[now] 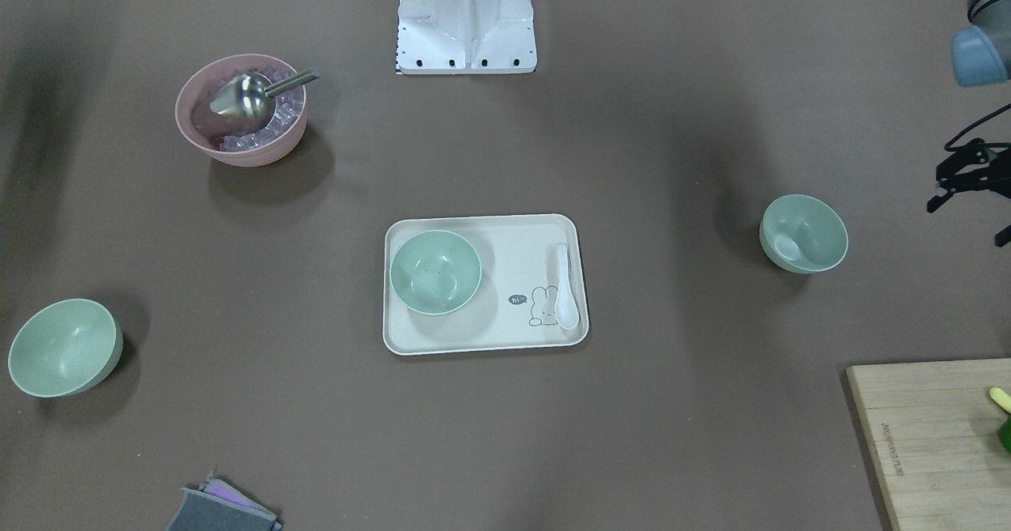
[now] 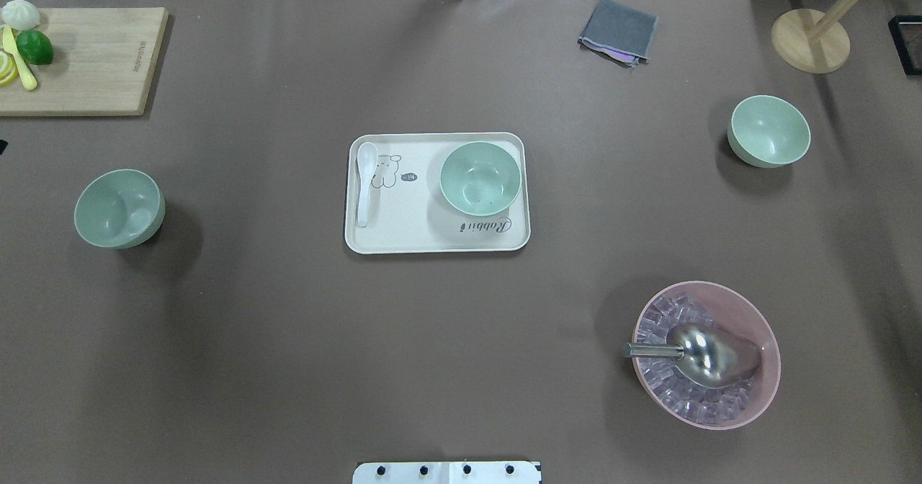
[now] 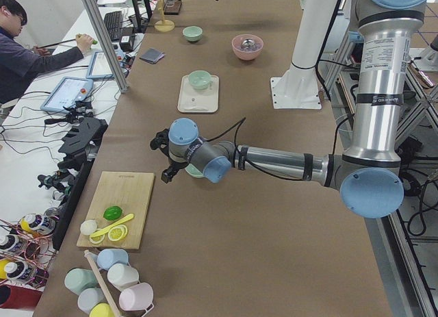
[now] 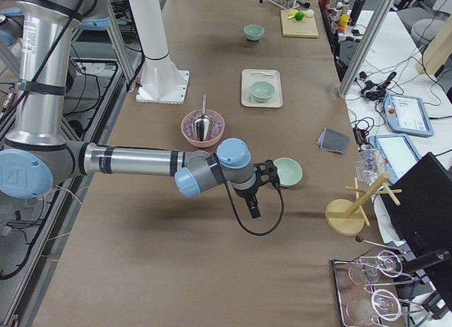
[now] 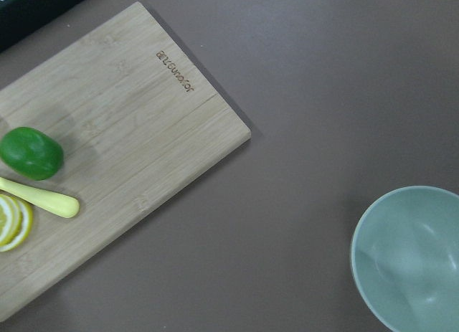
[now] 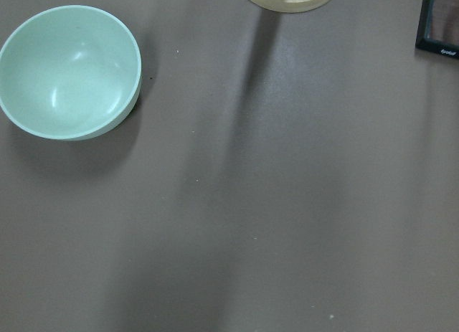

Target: Stack green bowls together

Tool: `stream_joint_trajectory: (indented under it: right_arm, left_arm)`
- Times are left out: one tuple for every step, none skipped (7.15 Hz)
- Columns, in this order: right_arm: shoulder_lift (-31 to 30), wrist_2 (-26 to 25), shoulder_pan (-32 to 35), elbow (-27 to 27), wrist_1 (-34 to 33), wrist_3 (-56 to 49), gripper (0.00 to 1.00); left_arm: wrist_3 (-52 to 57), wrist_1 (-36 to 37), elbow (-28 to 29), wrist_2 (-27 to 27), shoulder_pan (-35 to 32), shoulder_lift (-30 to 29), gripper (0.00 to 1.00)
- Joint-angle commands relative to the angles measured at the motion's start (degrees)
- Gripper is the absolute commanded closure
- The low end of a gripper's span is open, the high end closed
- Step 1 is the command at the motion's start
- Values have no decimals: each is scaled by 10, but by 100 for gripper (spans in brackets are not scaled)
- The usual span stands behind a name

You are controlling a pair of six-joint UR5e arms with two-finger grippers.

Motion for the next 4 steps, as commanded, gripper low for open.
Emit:
stream_joint_trajectory:
  right_arm:
    - [7,-15,-46,0,0,98,0]
    - [7,-31,-59,-1,0,135,0]
    - [7,-35,-61,0,1,140,0]
    - [7,-35,-61,0,2,140,0]
  left_arm:
    - [-130,-12,8,18,55,0,2]
    - [-189,-12,9,40,79,0,8]
    - [-223,-13,9,73,106,-1,15]
    - [-224,-15,11,102,124,-1,25]
